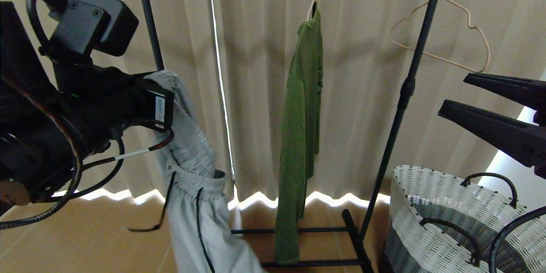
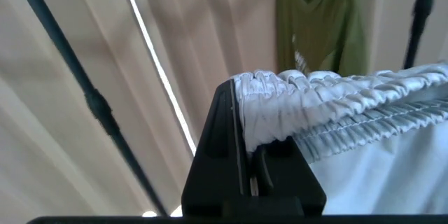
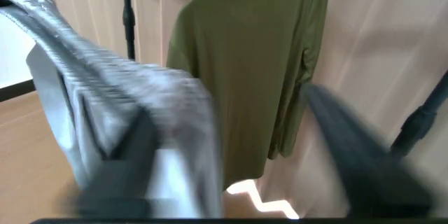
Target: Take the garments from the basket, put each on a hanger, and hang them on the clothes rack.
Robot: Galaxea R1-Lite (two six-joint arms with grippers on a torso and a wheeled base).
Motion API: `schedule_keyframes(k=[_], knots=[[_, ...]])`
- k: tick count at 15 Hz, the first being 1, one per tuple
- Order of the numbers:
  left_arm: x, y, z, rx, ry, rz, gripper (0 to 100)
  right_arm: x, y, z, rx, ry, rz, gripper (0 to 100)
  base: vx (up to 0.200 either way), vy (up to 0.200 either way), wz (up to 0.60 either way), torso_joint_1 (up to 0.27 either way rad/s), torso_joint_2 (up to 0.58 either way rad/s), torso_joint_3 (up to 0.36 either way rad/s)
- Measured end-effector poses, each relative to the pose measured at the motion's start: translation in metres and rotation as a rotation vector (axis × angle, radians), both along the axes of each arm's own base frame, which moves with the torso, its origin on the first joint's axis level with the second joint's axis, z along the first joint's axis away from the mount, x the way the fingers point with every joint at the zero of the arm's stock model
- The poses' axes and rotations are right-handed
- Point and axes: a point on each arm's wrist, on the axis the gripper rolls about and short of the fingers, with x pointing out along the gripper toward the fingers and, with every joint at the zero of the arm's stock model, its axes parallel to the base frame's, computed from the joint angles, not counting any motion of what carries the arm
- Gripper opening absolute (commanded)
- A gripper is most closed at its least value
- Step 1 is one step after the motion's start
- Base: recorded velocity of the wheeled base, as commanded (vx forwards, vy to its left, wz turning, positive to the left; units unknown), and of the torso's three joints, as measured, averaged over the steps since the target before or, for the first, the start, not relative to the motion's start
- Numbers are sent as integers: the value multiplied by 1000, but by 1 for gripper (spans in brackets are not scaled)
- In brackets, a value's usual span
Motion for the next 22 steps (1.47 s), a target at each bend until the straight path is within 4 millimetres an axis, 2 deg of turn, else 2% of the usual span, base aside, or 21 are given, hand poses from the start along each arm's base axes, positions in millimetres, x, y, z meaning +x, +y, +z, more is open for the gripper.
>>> schedule_keyframes(k=[4, 9, 11, 16, 22], knots=[[2, 4, -2, 16, 10, 20, 0, -5, -4, 1, 1, -12, -16, 100, 0, 0, 0, 0, 0, 0], [-7, 17, -11, 67, 60, 44, 0, 0, -17, -7, -68, -25, -204, 100, 0, 0, 0, 0, 0, 0], [-17, 25, -11, 94, 97, 42, 0, 2, -20, -14, -96, -6, -322, 100, 0, 0, 0, 0, 0, 0], [-46, 40, -4, 84, 129, -45, 0, 2, -22, -27, -135, 17, -377, 100, 0, 0, 0, 0, 0, 0], [-58, 48, 0, 43, 102, -44, 0, -8, -28, -36, -180, -3, -394, 100, 0, 0, 0, 0, 0, 0]])
